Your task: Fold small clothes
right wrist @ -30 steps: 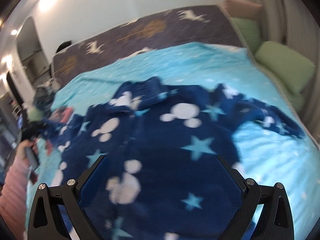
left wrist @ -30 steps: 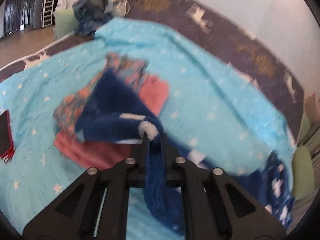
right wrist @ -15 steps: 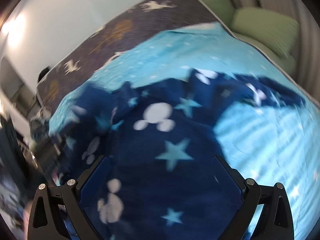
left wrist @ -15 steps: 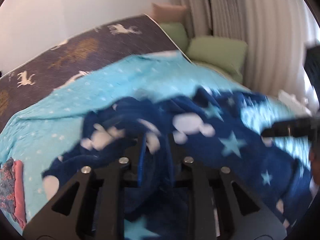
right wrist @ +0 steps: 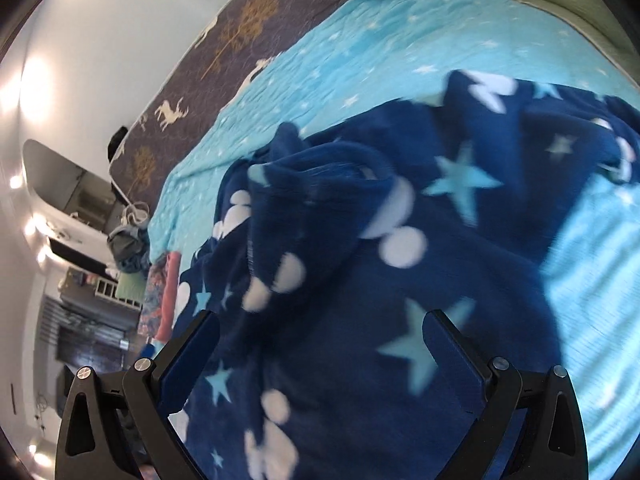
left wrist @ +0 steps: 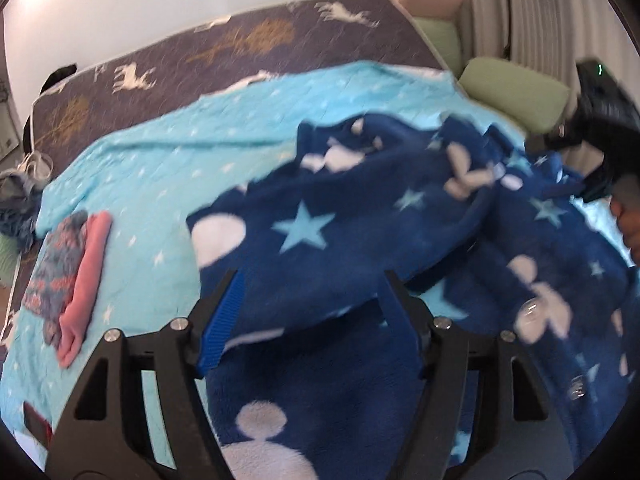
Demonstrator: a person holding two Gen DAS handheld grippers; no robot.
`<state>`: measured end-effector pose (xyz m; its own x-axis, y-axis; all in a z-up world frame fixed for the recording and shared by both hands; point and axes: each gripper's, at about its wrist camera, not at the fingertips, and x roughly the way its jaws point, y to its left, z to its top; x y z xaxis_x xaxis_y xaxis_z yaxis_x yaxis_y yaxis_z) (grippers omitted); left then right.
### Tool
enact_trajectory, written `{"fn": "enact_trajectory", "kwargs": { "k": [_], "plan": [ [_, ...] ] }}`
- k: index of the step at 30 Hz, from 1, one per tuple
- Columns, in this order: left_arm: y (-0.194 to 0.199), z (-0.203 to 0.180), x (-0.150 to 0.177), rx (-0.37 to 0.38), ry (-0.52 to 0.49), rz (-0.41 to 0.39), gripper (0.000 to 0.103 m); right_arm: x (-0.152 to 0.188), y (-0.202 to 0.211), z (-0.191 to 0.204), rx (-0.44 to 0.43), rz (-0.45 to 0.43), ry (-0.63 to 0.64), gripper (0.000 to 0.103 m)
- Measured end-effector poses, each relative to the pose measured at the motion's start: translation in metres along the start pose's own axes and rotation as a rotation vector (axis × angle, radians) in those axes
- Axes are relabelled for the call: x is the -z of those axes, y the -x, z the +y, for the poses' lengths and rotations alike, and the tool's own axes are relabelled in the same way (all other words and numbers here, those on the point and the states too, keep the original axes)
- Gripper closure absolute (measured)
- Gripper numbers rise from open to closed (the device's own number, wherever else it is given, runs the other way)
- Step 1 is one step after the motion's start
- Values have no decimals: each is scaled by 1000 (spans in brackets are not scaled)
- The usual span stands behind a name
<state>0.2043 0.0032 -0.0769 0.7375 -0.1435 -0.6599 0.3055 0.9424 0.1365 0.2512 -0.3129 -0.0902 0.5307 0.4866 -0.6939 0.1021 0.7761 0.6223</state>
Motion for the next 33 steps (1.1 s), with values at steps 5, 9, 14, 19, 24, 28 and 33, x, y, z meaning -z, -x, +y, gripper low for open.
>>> {"fn": "enact_trajectory", "kwargs": {
  "k": [5,9,14,19,24,28,33],
  "plan": [
    [-5,-9,0,-28,-10,7,33,-35,-4,37,84,-97,149,0],
    [-13,-10,3,-51,-16,41,33,-68,-41,65,26,88,362,0],
    [-18,-3,4,-68,15,63,33,-74,-81,97,260,89,572,1],
    [-17,6,7,-69,49,67,33,-76,-80,63,297,233,449,92],
    [-12,20,12,-72,101,65,26,-47,0,7,285,161,327,85],
    [-11,28,18,-88,122,76,25,-29,38,-52,351,114,148,61],
    [-13,39,24,-107,161,103,25,-7,44,-70,-8,139,-7,32]
  ]
}}
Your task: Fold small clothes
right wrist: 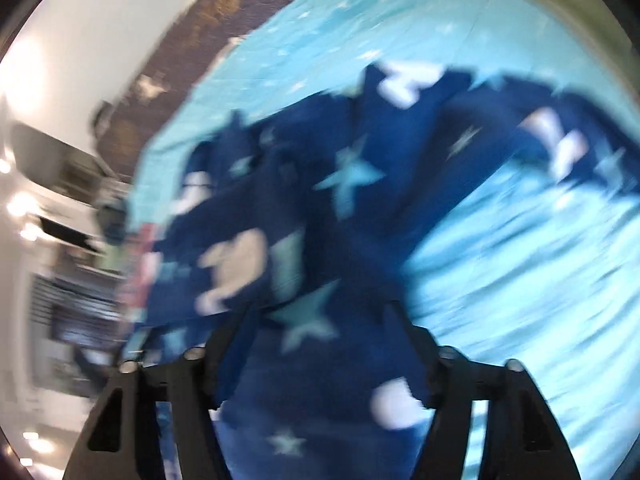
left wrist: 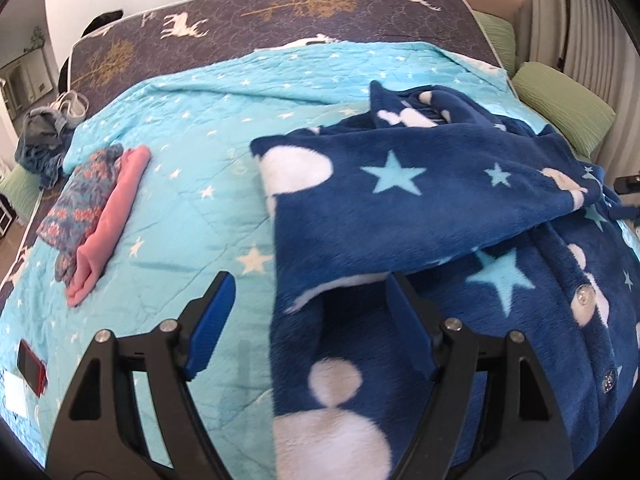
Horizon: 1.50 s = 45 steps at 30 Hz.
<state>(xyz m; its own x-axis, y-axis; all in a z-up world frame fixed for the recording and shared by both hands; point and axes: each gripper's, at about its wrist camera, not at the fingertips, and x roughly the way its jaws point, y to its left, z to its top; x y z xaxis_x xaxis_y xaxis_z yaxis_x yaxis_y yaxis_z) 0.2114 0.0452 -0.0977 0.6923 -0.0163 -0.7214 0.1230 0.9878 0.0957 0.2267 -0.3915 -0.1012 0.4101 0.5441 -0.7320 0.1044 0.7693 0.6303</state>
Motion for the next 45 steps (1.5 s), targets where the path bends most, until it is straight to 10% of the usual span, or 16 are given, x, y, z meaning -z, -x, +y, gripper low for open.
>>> {"fn": "enact_trajectory", "kwargs": {
  "k": [3,8,9,10,18,24,30,37,45],
  "plan": [
    [-6,4,2,-3,13,30,25,2,-27,9,-144,36,-47,28],
    [-27,14,3,-18,74,117,25,-23,-62,15,-120,-38,-151,23],
    [-30,17,3,-18,96,128,25,-30,-64,18,-110,-72,-162,33],
    [-32,20,3,-15,117,132,24,-37,-66,25,-75,-96,-131,94],
    [-26,25,8,-81,169,123,18,-42,21,86,-41,-393,144,90],
    [-26,15,9,-127,116,120,18,-20,-28,10,144,-196,29,87],
    [-15,26,11,-99,174,135,17,-5,-19,-13,56,-217,-54,83],
    [43,19,-11,16,237,0,26,0,33,25,196,-403,42,80],
    [31,-22,-68,246,166,-101,27,3,-31,79,69,-231,207,80]
  ]
}}
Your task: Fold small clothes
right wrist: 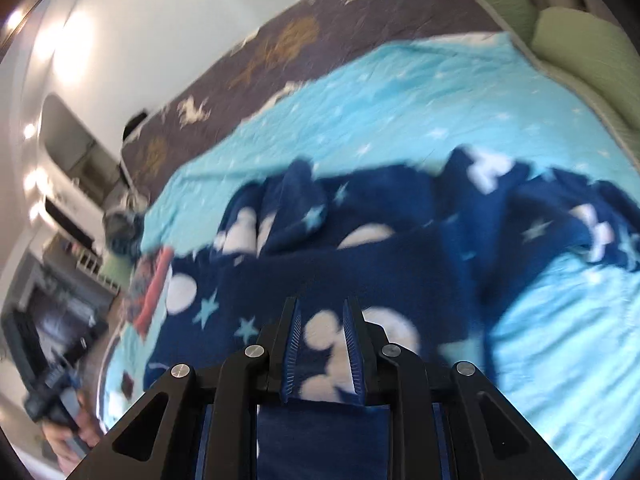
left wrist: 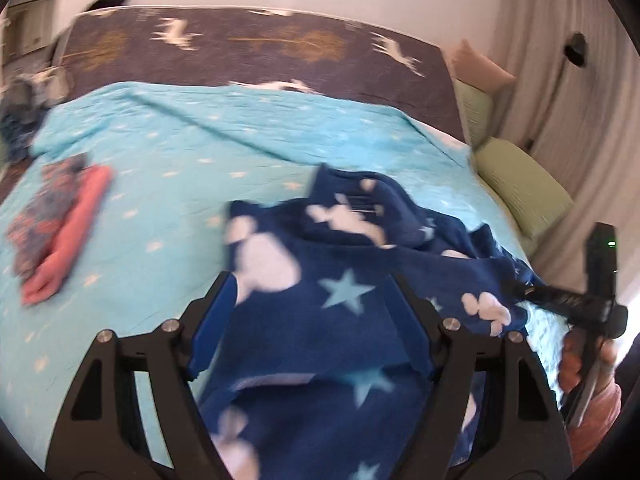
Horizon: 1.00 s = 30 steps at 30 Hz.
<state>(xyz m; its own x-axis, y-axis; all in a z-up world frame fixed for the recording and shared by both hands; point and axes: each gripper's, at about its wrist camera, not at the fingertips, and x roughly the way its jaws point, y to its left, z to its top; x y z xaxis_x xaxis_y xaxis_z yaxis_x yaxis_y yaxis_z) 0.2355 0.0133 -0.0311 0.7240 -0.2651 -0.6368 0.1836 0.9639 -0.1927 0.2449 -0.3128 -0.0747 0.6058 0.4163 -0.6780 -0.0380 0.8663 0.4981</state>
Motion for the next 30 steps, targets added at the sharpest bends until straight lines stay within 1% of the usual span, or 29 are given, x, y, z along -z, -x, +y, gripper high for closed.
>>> {"fn": "enact_trajectory", "kwargs": {
  "k": [1,2,3,4,5,6,7,8,9,10,12,13,14,15,16,17,19,20,21,22,23,24,25,28,30],
  "plan": [
    [-15,1,-2,22,5,9,27,2,-13,0,0,29,-6,80],
    [-35,7,-1,60,23,34,27,4,-25,-3,6,53,-16,80],
    [-59,16,2,82,53,87,30,4,-34,-4,25,67,-20,80],
    [-78,25,6,49,77,141,41,9,-41,-12,59,77,-24,82],
    [-98,39,13,-15,92,197,62,12,-48,-19,63,80,-37,83],
    [-111,54,20,-49,96,223,75,15,-44,-27,36,76,-56,84],
    [-113,68,25,-22,114,203,83,17,-39,-34,5,65,-80,85],
    [-107,83,26,36,172,181,89,20,-33,-37,-19,63,-98,84],
    [-104,90,26,38,203,183,93,19,-28,-38,-26,67,-102,83],
    [-102,94,26,21,210,185,96,18,-23,-38,-16,63,-97,83],
    [-96,93,26,-25,178,172,96,15,-6,-42,6,32,-88,79],
    [-94,91,26,-39,164,168,96,13,8,-50,6,4,-110,71],
    [-91,88,26,-53,151,163,95,13,18,-58,5,-18,-141,56],
    [-86,84,26,-67,140,156,94,12,34,-77,18,-56,-208,49],
    [-81,79,24,-82,128,147,86,13,44,-93,36,-87,-257,40],
    [-75,71,22,-94,114,132,70,13,59,-117,70,-133,-332,39],
    [-60,53,17,-102,80,74,54,16,81,-163,120,-180,-456,39],
    [-52,42,12,-93,48,40,51,18,88,-190,136,-188,-536,39],
    [-49,33,9,-81,25,25,50,23,94,-216,140,-199,-626,39],
    [-45,24,7,-64,3,12,47,27,98,-234,131,-216,-697,39],
    [-43,16,4,-43,-17,2,40,33,102,-255,107,-239,-773,38],
    [-45,9,1,-18,-32,1,36,41,104,-277,71,-267,-857,38],
    [-49,4,1,-4,-44,4,34,45,108,-291,49,-280,-897,38],
    [-76,-2,8,-38,-63,60,34,54,98,-318,-11,-291,-993,37],
    [-101,7,24,-61,-35,139,34,56,90,-328,-2,-295,-1033,36]
  ]
}}
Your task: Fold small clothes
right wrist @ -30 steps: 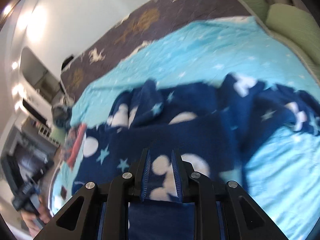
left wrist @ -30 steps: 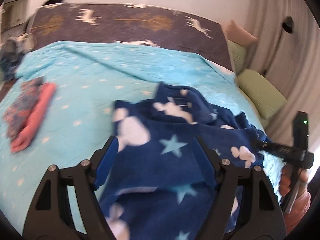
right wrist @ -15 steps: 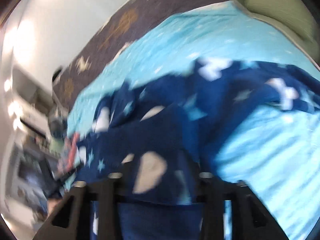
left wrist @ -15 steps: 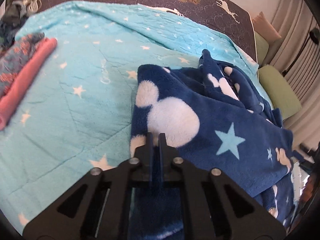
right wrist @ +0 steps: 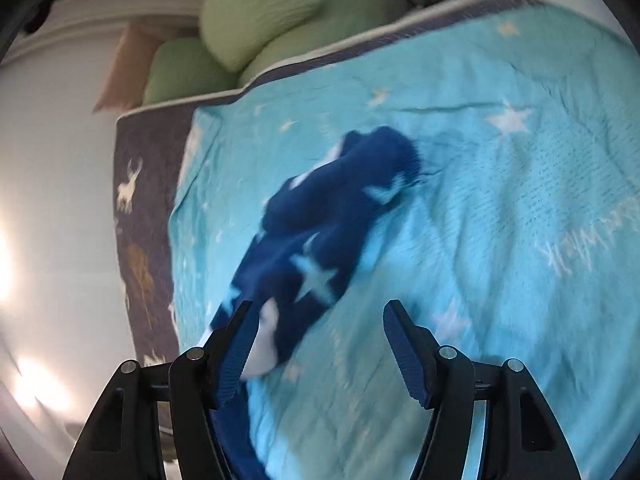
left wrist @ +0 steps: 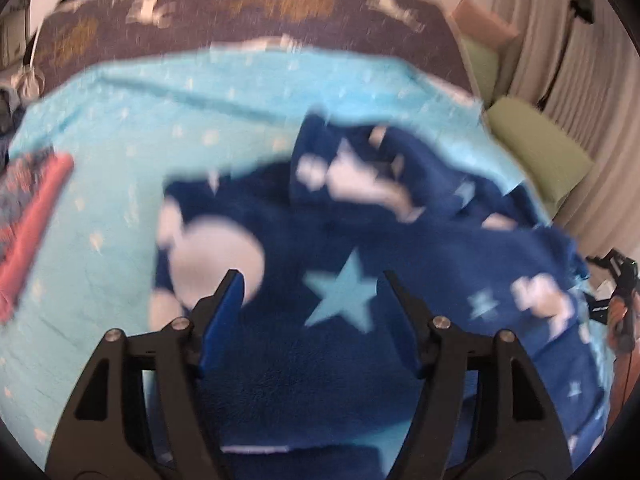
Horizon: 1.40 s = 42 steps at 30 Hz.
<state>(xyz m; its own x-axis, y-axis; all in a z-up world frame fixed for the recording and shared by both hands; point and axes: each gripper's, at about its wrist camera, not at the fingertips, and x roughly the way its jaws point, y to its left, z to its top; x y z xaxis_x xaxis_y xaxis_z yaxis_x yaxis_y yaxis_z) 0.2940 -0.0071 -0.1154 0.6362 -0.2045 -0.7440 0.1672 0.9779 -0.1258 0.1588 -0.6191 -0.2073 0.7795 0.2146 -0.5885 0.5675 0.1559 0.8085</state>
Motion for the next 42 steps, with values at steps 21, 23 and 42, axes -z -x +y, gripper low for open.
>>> {"fn": "enact_trajectory", "kwargs": {
  "k": [21,23,42],
  "plan": [
    [-15,6,17,15,19,6,31,143,28,244,-167,-98,922,94],
    [-13,7,18,23,27,3,31,219,27,267,-228,-5,1102,91],
    [18,-30,5,499,128,130,28,279,33,173,130,71,1239,32]
  ]
}}
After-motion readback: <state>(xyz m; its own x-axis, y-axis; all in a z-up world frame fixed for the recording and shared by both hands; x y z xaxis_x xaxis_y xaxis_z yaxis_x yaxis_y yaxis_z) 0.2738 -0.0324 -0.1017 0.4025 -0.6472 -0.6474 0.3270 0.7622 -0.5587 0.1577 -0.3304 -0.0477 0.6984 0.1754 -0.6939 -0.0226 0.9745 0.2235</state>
